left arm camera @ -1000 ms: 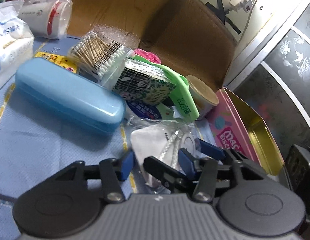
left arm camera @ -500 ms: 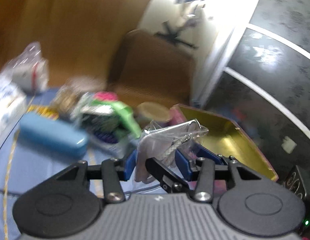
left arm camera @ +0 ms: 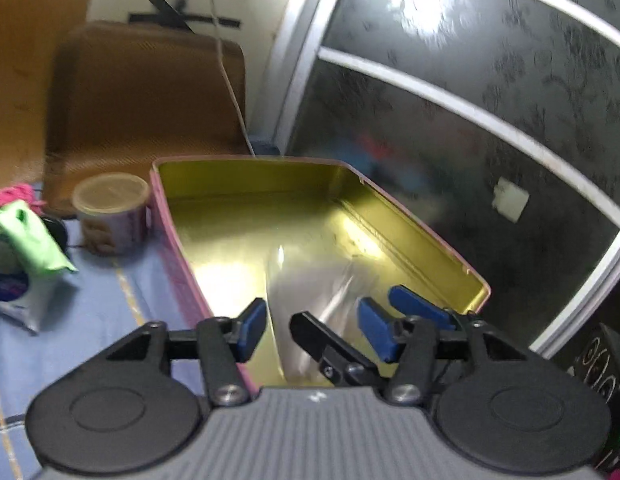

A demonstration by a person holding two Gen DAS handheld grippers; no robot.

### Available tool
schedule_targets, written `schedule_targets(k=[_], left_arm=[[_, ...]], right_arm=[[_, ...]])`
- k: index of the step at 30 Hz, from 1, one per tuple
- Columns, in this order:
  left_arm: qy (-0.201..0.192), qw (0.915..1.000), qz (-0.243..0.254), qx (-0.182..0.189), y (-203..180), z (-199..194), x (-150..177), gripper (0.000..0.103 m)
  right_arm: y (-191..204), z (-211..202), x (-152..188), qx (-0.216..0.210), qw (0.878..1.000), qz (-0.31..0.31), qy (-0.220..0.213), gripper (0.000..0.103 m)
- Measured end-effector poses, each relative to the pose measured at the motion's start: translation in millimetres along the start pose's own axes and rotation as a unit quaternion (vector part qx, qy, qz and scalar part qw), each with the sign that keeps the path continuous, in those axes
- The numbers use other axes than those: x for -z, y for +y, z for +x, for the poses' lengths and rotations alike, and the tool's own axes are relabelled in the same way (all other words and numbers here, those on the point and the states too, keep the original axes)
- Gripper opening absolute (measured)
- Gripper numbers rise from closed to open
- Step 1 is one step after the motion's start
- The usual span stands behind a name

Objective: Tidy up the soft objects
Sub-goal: 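Carry the mask bag into the gold tin and open the left tool, then grasp the green cloth with the right tool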

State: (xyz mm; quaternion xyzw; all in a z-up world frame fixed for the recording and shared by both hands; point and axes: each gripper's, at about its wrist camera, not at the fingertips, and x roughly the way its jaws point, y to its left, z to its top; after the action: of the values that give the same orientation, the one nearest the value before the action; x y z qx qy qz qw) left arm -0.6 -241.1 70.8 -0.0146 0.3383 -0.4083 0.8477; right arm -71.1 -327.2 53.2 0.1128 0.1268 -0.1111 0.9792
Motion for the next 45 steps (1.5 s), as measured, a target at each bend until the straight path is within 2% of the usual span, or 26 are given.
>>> schedule_targets(k=[2,5,8,9,11,12,14,15,16,17,20,25,27,28,30,34,36,41,43,44,45], left_arm=[[-0.002,1.0,0.006,-0.005,-1.1,-0.6,2.6,0.06],[-0.039,0.9992,-0.005,-0.011,10.6,-24.7,4.5,0.074],[-0.084,0.9947,-0.042,-0.041,41.5,-64.9,11.5,0.075],[-0.096,0.9918,-0.061,-0.058,54.9,-78.2,15.8,0.075],[-0.108,0.9832,-0.108,-0.099,86.5,-101.6,28.3,0.075],[-0.11,0.9784,-0.129,-0.117,100.1,-110.3,34.7,0.075],[-0.111,0.9655,-0.178,-0.154,129.9,-127.6,51.5,0.075],[-0.109,0.9604,-0.195,-0.166,140.0,-132.9,57.7,0.075],[-0.105,0.9546,-0.215,-0.178,151.0,-138.4,66.2,0.074],[-0.102,0.951,-0.227,-0.184,158.4,-142.3,72.1,0.073],[-0.096,0.9448,-0.246,-0.193,175.0,-152.7,83.3,0.073],[-0.098,0.9463,-0.246,-0.186,180.9,-162.2,87.1,0.073],[-0.098,0.9478,-0.247,-0.177,183.1,-163.8,89.0,0.073],[-0.098,0.9485,-0.248,-0.171,181.8,-164.4,92.6,0.073],[-0.098,0.9502,-0.252,-0.156,181.8,-161.4,94.0,0.076],[-0.087,0.9546,-0.265,-0.103,180.3,-147.1,90.2,0.084],[-0.08,0.9574,-0.266,-0.077,176.3,-137.9,87.2,0.094],[-0.046,0.9659,-0.25,-0.051,158.8,-111.6,82.9,0.095],[-0.03,0.9684,-0.242,-0.052,152.9,-101.8,83.9,0.087],[-0.021,0.9696,-0.239,-0.049,150.3,-97.1,84.4,0.068],[-0.009,0.9709,-0.236,-0.04,147.7,-91.7,84.7,0.044]], right_arm=[[-10.7,2.5,3.4,0.016,1.0,0.02,0.008,0.098],[-11.3,-7.6,9.5,0.016,1.0,0.025,0.0,0.098],[5.7,-12.2,5.2,-0.018,0.999,0.008,-0.027,0.096],[16.0,-17.4,7.3,-0.032,0.999,-0.007,-0.036,0.094],[37.2,-15.9,4.5,-0.072,0.996,-0.036,-0.033,0.082],[52.0,-8.2,2.1,-0.099,0.994,-0.05,-0.02,0.078],[77.9,13.3,-3.0,-0.145,0.988,-0.06,0.012,0.058],[90.0,25.1,-4.8,-0.159,0.985,-0.06,0.028,0.054],[103.4,41.1,-5.7,-0.167,0.983,-0.059,0.044,0.049],[116.3,57.5,-6.0,-0.168,0.982,-0.059,0.056,0.048],[146.3,106.6,-6.0,-0.135,0.987,-0.054,0.07,0.049],[169.0,166.7,5.7,-0.068,0.988,-0.087,0.108,0.049],[162.6,175.0,6.7,-0.062,0.988,-0.08,0.117,0.013],[156.8,174.2,5.6,-0.06,0.988,-0.07,0.121,0.005],[143.1,158.3,4.1,-0.07,0.99,-0.047,0.111,0.005],[120.6,105.4,8.8,-0.123,0.986,-0.025,0.111,0.005],[113.2,74.9,16.6,-0.154,0.98,-0.033,0.118,0.005],[111.1,24.9,39.1,-0.237,0.957,-0.059,0.155,0.005],[112.3,10.9,44.9,-0.274,0.946,-0.064,0.159,0.005],[112.6,5.9,44.9,-0.291,0.941,-0.067,0.158,0.005],[114.8,1.6,46.4,-0.306,0.936,-0.072,0.157,0.005]])
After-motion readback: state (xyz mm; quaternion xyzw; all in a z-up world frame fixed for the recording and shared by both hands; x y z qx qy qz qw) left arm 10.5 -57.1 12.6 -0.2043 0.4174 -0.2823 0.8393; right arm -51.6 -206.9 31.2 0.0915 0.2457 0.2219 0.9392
